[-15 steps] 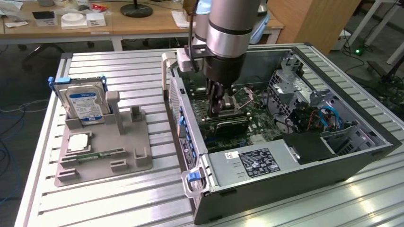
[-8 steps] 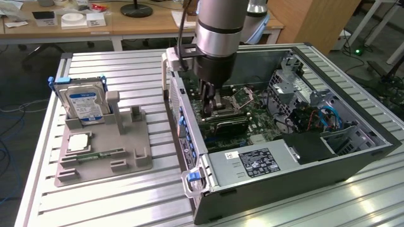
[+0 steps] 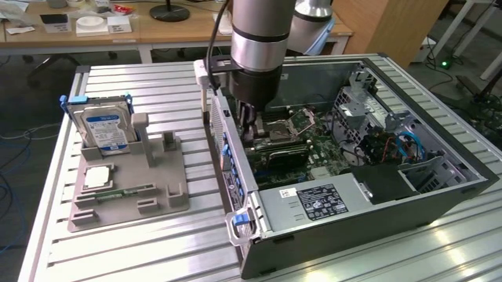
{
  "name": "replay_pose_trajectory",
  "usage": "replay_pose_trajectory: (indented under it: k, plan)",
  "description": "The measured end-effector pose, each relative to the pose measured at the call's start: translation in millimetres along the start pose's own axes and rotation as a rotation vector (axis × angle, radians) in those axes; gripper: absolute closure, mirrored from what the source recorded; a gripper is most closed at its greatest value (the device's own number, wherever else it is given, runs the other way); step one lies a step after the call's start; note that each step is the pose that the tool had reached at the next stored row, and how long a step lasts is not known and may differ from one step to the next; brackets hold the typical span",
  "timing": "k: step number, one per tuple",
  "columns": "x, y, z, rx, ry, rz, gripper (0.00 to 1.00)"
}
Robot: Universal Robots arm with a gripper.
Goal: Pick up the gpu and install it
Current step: 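Press down on the gpu until it lock into place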
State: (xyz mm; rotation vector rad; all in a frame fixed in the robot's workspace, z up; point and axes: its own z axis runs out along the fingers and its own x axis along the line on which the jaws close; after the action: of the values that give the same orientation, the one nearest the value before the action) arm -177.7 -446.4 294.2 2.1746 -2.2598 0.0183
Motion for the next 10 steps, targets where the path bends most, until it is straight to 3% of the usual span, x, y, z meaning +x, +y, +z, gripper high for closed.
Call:
replay_pose_trajectory:
  k: [4,10]
  plan:
    - [0.2,3.9,0.2,0.0003,-0.0002,0.0,0.9]
    - [1.7,2.3,4.9,-0.0011,0.0002,0.0,0.9]
